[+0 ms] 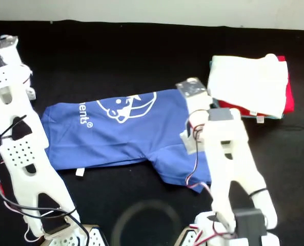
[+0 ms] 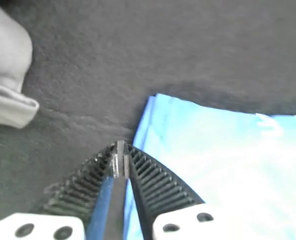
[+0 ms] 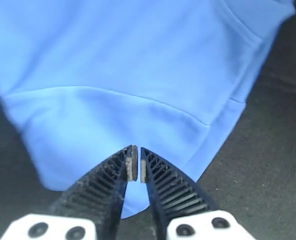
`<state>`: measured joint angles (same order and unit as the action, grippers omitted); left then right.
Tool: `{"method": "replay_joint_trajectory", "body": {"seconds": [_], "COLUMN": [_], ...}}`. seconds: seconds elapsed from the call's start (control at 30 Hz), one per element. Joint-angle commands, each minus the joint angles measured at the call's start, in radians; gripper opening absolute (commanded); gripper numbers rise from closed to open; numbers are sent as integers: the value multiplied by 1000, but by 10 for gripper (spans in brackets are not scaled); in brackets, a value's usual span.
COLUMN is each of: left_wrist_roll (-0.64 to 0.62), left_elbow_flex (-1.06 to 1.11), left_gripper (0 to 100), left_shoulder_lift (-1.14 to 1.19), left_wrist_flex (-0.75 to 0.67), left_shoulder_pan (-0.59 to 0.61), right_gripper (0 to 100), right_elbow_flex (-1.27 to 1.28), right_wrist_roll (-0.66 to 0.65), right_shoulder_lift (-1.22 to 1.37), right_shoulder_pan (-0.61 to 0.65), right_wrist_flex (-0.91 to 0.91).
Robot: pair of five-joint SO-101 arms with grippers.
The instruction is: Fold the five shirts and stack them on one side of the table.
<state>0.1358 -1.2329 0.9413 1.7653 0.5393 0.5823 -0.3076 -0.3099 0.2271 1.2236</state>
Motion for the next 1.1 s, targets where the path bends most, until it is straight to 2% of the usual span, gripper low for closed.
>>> {"method": "replay_joint_trajectory", "body": {"seconds": [0.0,0.17,0.37,0.5,0.63,0.77,1.07], "left_wrist_roll": [-9,0,0,0,0,0,2], "left_elbow_flex": [139,590,1033,1167,1210,1274,1531], "left_gripper": [10,10,10,10,10,10,10], "left_shoulder_lift": [-200,-438,-538,-596,-673,-716,-727], "left_wrist_flex": [18,11,-137,-161,-169,-215,-364], "left_shoulder_pan": [-15,-31,-111,-160,-168,-168,-166], "right_gripper": [22,22,22,22,22,22,22], "right_elbow_flex": [-15,125,263,326,372,366,294], "right_wrist_roll": [-5,-9,-9,-17,-155,-198,-224], "right_shoulder_lift": [-70,-61,-64,-56,-56,-56,-67], "right_shoulder_pan": [47,44,-15,-104,-199,-275,-328], "right_wrist_flex": [15,-79,-185,-278,-355,-363,-334]}}
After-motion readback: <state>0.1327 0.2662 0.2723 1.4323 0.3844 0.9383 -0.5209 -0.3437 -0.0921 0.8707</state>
